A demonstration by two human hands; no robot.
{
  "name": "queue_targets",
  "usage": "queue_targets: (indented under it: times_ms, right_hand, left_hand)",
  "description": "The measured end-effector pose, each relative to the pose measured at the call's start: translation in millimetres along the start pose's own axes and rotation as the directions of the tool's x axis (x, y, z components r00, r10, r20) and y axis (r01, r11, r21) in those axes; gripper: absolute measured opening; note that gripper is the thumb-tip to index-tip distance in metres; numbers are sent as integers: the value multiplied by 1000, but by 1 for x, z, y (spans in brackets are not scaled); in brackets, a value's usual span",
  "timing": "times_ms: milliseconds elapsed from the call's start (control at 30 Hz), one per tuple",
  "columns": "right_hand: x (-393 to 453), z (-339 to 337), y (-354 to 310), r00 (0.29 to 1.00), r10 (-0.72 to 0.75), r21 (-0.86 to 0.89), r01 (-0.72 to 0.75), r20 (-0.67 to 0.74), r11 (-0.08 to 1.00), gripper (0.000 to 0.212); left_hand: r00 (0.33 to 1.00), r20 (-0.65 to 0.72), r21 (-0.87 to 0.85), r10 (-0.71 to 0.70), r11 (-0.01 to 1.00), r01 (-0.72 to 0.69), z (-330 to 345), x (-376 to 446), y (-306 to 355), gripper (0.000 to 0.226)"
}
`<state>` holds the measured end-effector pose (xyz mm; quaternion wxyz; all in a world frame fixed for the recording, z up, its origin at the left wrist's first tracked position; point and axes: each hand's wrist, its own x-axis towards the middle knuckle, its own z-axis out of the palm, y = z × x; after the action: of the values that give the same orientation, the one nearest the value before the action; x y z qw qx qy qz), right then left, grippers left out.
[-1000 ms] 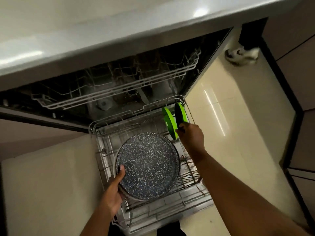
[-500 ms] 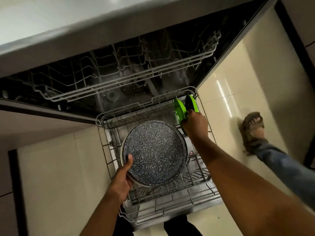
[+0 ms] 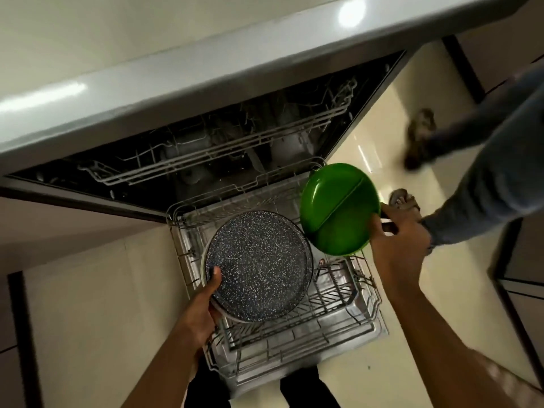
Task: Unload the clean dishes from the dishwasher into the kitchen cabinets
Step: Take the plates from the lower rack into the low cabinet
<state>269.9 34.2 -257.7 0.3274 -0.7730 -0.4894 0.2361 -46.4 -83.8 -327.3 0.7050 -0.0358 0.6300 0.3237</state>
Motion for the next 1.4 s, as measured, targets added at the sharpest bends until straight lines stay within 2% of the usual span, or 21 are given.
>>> queue_targets:
  times_ms: [67, 133, 267, 333, 400, 500, 667, 800, 867, 933, 1033, 1100, 1167, 1200, 1300, 1333, 1400]
  right_hand:
    - [-13, -14, -10, 996, 36, 70, -31, -83, 997, 13]
    - [-28, -18, -15, 995, 68, 143, -56, -80, 988, 9]
    - [-62, -5, -10, 988, 127, 204, -142, 86, 969, 14]
    - [-80, 5, -9, 972, 157, 202, -192, 175, 960, 16]
    - [-95, 13, -8, 960, 162, 177, -205, 229, 963, 16]
    - [-106, 19, -3, 962, 149, 115, -179, 230, 977, 25]
    - [-111, 22, 1, 985, 14, -146, 12, 170, 989, 22]
    - [-103, 24, -1, 975, 78, -268, -20, 208, 963, 28]
    - [-97, 25, -3, 972, 102, -279, -40, 213, 960, 32]
    - [-88, 23, -5, 984, 86, -237, -48, 156, 970, 34]
    - [-62, 21, -1, 995, 94, -126, -87, 46, 988, 22]
    - [-40, 24, 8, 988, 148, -102, -144, 36, 984, 20]
    - [-16, 35, 19, 980, 183, -168, -168, 80, 971, 22]
    - [-4, 42, 23, 976, 187, -214, -161, 108, 964, 24]
    - [27, 75, 40, 967, 155, -299, -90, 202, 950, 35]
    - [35, 86, 45, 958, 164, -324, -82, 236, 943, 42]
    - [49, 106, 54, 933, 192, -384, -63, 305, 921, 56]
  left_hand:
    - [1000, 12, 5, 2, 1000, -2, 2, -3, 2, 57]
    - [1000, 21, 6, 8, 1000, -8, 5, -6, 4, 61]
    - [998, 61, 83, 33, 996, -38, 11, -11, 6, 100]
    - [993, 109, 80, 40, 996, -49, 13, -12, 6, 105]
    - [985, 168, 52, 49, 997, -59, 15, -14, 7, 102]
    - [974, 217, 11, 61, 998, -65, 18, -17, 5, 103]
    - [975, 221, -11, 26, 1000, -25, 20, -22, 0, 107]
    - [975, 221, -20, 14, 1000, -10, 20, -23, -2, 108]
    - [977, 214, -21, 18, 1000, -14, 20, -22, -3, 108]
    - [979, 204, -25, 17, 1000, -12, 18, -20, -4, 109]
    - [982, 187, -44, 1, 999, 8, 15, -14, -4, 110]
    - [984, 178, -54, -2, 998, 12, 12, -9, -6, 103]
    - [987, 158, -69, -5, 997, 16, 9, -4, -8, 86]
    - [988, 153, -65, -11, 998, 21, 8, -2, -9, 85]
    - [990, 141, -42, -13, 999, 19, 8, 11, -11, 102]
    - [991, 133, -40, -13, 999, 18, 8, 13, -10, 99]
    - [994, 105, -66, -10, 998, 17, 9, 22, -12, 72]
